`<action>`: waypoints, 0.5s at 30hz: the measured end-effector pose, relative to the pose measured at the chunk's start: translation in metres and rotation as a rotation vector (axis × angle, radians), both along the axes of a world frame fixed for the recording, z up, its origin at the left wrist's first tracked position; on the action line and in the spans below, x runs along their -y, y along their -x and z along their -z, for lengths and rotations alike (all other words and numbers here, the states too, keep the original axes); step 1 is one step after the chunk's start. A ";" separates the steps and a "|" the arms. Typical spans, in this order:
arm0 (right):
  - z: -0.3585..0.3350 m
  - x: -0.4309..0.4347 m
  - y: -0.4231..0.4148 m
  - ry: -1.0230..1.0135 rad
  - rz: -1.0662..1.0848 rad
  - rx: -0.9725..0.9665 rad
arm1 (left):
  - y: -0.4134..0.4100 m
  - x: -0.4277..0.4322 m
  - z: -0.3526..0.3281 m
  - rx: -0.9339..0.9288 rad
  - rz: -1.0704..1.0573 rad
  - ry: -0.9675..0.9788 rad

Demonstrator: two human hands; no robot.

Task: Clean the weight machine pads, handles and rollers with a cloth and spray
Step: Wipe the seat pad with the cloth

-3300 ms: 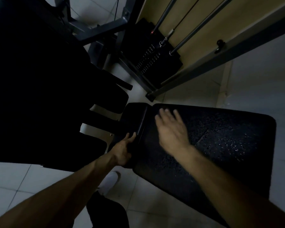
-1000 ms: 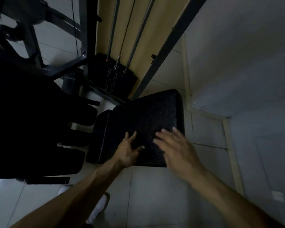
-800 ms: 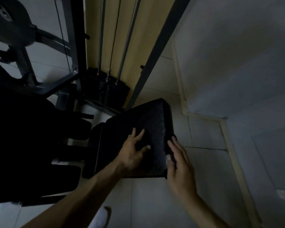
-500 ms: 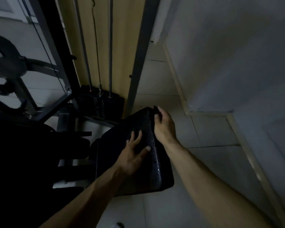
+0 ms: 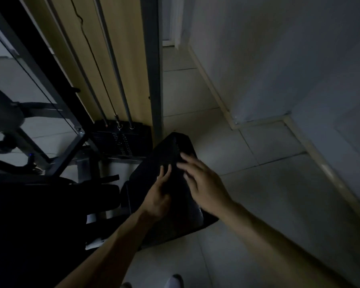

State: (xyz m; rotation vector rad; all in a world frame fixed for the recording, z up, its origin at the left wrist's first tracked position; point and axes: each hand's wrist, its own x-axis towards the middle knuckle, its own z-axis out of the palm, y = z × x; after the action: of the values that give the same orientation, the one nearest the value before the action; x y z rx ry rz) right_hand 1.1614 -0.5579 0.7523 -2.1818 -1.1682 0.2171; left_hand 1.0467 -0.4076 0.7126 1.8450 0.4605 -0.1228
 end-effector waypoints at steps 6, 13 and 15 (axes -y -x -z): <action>-0.002 -0.053 -0.011 0.024 0.204 -0.007 | 0.019 -0.005 -0.001 -0.033 0.137 -0.122; 0.038 0.040 0.142 -0.342 0.765 0.016 | 0.062 -0.002 0.036 0.075 0.309 -0.174; 0.055 0.023 0.170 -0.486 0.942 -0.056 | 0.077 -0.005 0.051 0.081 0.382 -0.267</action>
State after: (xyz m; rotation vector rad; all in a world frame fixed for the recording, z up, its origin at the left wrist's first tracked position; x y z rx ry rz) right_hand 0.9918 -0.5805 0.6976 -2.0134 -0.0503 -0.3708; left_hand 0.9693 -0.4022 0.6619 2.1770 0.0641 -0.2537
